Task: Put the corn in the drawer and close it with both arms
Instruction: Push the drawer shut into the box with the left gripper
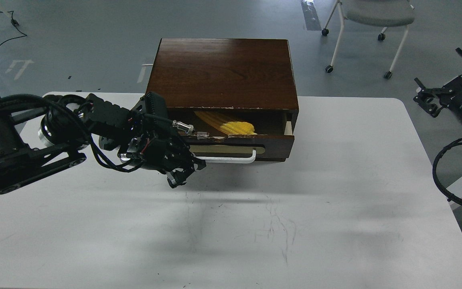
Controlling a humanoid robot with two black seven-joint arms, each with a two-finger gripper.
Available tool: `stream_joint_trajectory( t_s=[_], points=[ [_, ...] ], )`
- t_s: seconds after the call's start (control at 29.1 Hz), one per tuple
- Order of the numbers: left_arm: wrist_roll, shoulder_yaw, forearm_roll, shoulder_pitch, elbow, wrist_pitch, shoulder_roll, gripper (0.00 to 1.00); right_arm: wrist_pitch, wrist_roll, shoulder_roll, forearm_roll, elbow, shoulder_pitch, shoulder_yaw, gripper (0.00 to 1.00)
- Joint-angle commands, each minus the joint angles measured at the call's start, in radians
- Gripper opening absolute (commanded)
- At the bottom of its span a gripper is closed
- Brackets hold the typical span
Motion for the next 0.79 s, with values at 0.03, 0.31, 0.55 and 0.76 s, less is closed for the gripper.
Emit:
stream_joint_trajectory(
  t_s=[0.03,0.31,0.55,0.76],
  points=[
    [0.0,0.0,0.0,-0.019,0.054,0.0,-0.024,0.0,0.0,0.0,0.003,-0.012,0.0,0.0,0.001,1.0],
    [0.0,0.003,0.0,-0.021,0.148,0.0,-0.044,0.0,0.0,0.0,0.002,-0.018,0.0,0.0,0.002,1.0],
    [0.0,0.005,0.0,-0.019,0.175,0.0,-0.045,0.0,0.0,0.0,-0.001,-0.018,0.0,0.0,0.0,1.0],
    [0.0,0.003,0.0,-0.021,0.192,0.0,-0.045,0.0,0.0,0.0,-0.003,-0.019,0.0,0.0,0.002,1.0]
  ],
)
